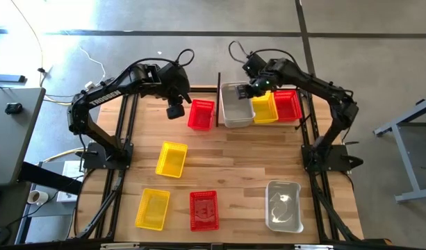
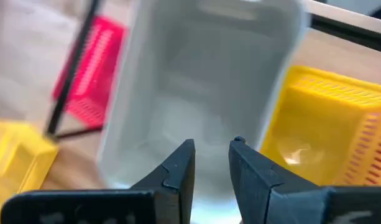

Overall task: Stack baskets on shelf by color
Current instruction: Stack the left gray bin on top of the gray bin on the shelf

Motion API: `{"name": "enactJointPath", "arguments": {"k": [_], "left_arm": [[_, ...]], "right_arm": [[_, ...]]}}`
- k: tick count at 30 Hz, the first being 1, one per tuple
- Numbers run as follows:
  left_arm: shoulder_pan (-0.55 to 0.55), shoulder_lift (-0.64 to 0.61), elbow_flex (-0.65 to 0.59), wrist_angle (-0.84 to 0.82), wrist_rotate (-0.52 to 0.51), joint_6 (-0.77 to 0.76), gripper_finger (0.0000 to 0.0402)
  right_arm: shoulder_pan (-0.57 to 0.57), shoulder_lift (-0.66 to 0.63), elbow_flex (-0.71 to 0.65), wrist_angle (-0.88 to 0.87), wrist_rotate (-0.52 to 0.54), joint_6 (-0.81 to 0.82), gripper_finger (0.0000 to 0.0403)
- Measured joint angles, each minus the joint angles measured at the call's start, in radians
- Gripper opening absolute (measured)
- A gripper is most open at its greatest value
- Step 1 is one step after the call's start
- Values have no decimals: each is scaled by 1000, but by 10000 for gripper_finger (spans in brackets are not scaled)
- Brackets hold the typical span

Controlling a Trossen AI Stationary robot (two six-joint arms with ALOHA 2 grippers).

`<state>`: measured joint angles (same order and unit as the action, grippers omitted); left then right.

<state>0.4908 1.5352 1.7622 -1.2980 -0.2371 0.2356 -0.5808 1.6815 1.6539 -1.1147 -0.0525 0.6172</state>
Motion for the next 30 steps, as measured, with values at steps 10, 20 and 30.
{"name": "enactJointPath", "arguments": {"k": [10,20,30], "left_arm": [[0,0,0,0,-2,2,115],[0,0,0,1,-39,3,115],[0,0,0,1,-39,11,115]], "right_arm": [[237,8,0,-3,19,-9,83],[351,105,0,0,20,14,83],[345,189,0,39,66,63,83]]}}
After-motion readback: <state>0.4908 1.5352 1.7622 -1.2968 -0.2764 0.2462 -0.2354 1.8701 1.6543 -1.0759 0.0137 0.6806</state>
